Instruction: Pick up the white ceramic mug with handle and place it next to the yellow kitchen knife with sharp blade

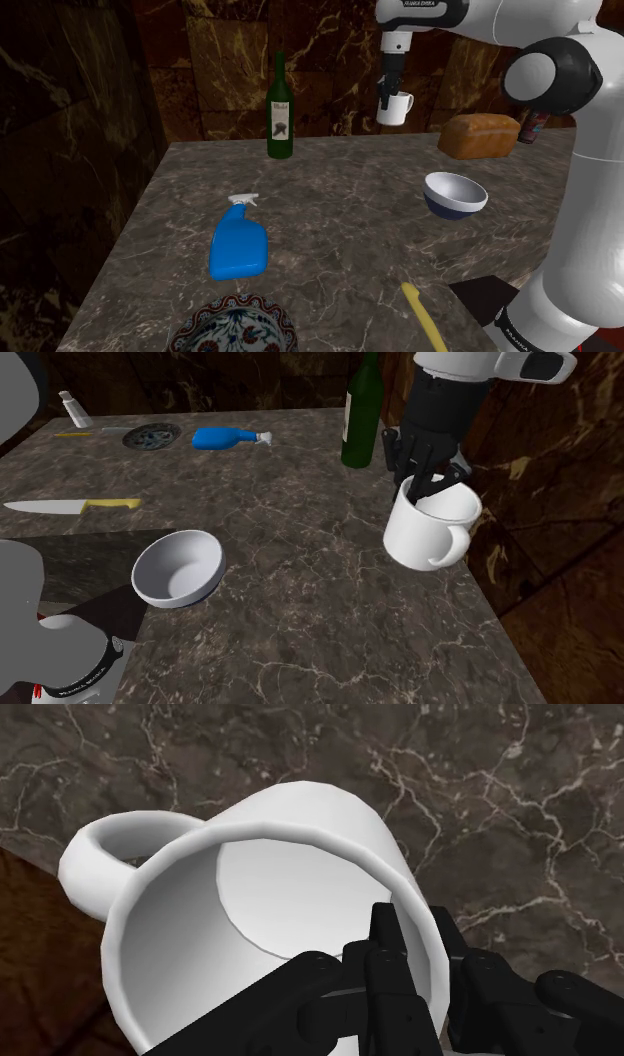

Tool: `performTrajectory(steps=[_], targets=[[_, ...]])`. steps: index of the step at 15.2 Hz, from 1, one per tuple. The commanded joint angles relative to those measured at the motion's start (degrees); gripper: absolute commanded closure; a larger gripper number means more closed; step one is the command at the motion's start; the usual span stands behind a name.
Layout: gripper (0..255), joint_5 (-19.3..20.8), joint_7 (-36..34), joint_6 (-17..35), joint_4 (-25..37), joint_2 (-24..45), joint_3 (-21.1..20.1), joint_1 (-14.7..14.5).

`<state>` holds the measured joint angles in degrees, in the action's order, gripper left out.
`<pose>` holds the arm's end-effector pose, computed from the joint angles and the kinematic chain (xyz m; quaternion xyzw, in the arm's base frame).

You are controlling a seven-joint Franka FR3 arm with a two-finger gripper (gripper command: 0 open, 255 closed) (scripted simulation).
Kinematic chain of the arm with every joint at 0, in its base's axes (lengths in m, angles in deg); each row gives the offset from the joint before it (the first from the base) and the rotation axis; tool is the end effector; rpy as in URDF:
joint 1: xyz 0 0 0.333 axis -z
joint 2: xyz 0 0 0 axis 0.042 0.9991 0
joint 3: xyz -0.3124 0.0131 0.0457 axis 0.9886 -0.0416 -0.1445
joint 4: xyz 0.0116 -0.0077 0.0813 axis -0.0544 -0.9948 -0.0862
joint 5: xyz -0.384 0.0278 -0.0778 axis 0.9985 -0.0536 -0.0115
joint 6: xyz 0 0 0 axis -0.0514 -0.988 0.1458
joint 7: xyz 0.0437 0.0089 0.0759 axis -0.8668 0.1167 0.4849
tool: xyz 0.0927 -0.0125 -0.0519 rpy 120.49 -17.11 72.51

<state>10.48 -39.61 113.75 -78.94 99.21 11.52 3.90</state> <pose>0.5978 -0.2124 0.5939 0.9995 -0.0080 -0.0312 0.0070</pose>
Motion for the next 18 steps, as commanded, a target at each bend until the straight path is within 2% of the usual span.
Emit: performTrajectory(steps=[1, 11, 14, 18], targets=[[255, -0.22, 0.00, -2.21, 2.98, 0.79, 0.00, 0.20], [255, -2.04, 0.64, -13.55, 20.45, 7.00, 0.07, 2.49], [255, 0.75, -2.46, -8.58, 5.65, -2.99, -0.38, -2.02], [255, 3.36, -7.25, -5.25, -7.32, -12.87, -2.12, -5.96]])
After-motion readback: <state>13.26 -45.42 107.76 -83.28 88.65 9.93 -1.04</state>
